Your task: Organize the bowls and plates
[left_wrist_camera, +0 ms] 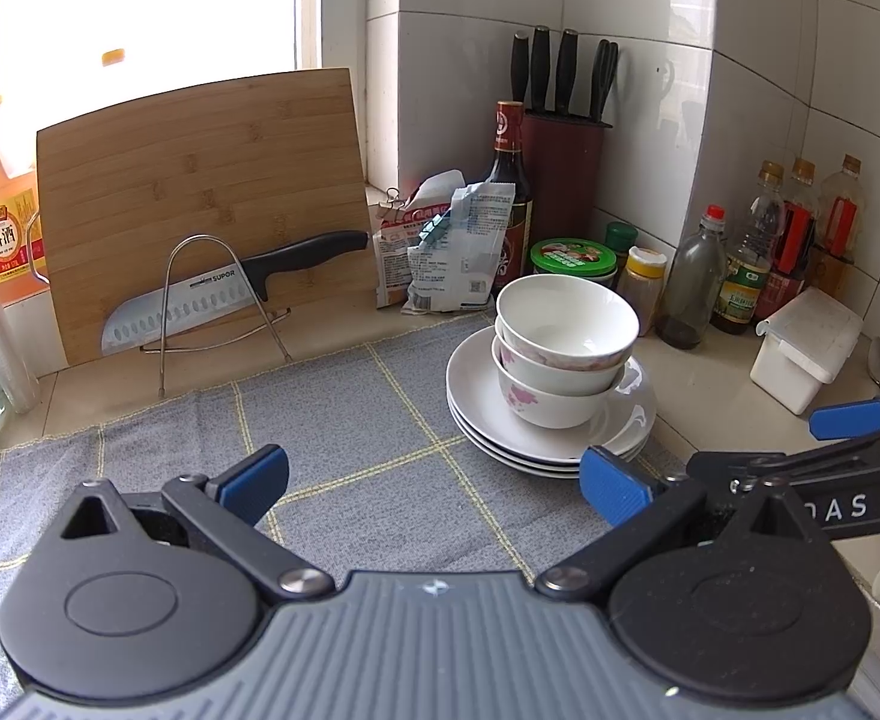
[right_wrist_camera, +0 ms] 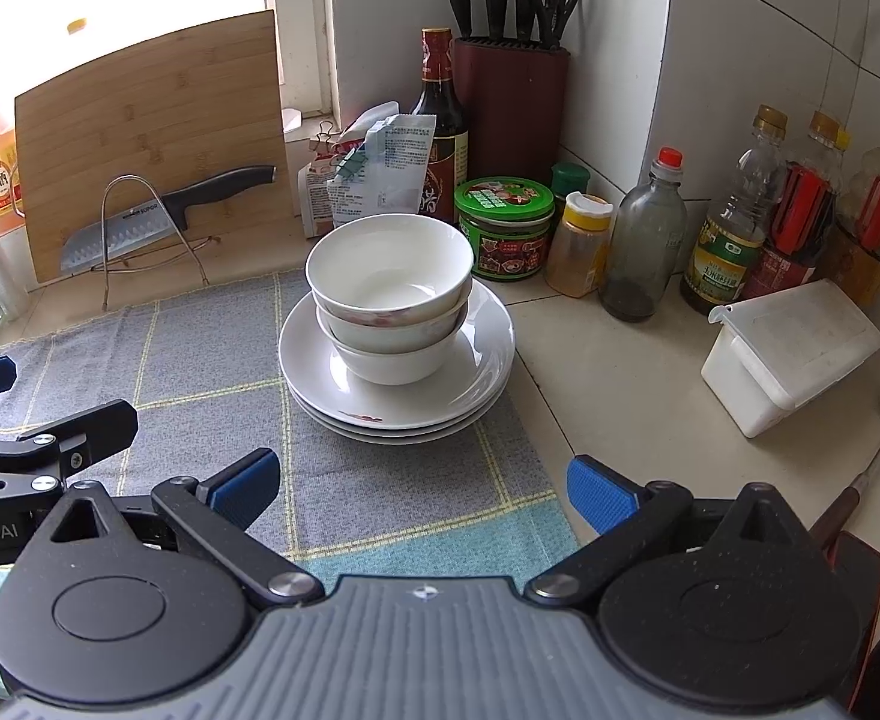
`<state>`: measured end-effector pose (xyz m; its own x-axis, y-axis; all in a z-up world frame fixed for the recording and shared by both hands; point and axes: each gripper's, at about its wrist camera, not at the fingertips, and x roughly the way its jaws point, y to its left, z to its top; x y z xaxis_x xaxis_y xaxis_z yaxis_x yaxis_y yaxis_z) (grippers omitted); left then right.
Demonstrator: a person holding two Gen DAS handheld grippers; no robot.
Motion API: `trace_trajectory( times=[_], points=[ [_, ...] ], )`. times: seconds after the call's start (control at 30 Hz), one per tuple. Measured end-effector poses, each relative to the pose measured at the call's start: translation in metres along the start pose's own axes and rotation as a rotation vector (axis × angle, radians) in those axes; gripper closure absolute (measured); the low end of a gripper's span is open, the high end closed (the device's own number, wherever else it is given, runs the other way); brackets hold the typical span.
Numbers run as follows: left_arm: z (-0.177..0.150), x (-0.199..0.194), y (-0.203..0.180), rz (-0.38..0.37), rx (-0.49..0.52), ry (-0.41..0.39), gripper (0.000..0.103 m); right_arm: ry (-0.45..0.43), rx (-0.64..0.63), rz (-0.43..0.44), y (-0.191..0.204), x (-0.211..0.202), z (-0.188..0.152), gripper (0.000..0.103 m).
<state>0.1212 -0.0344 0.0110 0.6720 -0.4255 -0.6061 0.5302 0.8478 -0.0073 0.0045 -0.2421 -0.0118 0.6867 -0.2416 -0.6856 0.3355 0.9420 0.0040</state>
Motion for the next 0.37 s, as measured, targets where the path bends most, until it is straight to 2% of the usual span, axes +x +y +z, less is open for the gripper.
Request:
trace_trajectory(
  times=[0.37],
  points=[
    [0.0007, -0.0006, -0.0007, 0.002, 0.004, 0.000, 0.000, -0.001, 0.003, -0.001, 0.0003, -0.0005, -0.0004, 0.000]
  ],
)
